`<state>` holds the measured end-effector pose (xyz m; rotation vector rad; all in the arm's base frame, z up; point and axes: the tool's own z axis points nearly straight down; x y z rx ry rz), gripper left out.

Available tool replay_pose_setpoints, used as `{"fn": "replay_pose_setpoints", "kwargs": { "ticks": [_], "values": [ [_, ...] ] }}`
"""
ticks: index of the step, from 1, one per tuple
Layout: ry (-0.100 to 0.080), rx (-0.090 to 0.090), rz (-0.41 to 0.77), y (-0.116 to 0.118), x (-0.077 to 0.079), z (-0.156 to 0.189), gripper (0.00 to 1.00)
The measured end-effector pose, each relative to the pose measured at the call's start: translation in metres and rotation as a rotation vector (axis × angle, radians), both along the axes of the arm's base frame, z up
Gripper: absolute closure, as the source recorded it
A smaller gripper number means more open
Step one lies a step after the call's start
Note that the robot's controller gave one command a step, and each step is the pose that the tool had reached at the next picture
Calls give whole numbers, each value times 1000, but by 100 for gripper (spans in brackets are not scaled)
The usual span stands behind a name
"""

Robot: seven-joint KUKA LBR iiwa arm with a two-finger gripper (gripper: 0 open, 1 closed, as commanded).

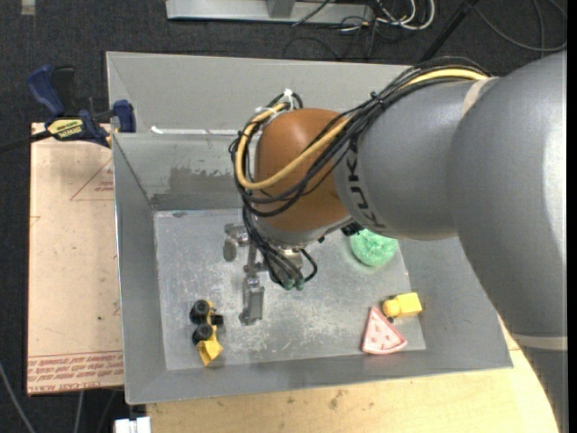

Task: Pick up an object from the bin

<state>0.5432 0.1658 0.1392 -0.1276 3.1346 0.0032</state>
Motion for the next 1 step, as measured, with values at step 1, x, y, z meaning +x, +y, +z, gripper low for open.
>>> {"fn": "replay_pose_setpoints", "kwargs": {
  "ticks": [1],
  "values": [
    [5,-1,109,25,-20,-23,0]
  ]
}}
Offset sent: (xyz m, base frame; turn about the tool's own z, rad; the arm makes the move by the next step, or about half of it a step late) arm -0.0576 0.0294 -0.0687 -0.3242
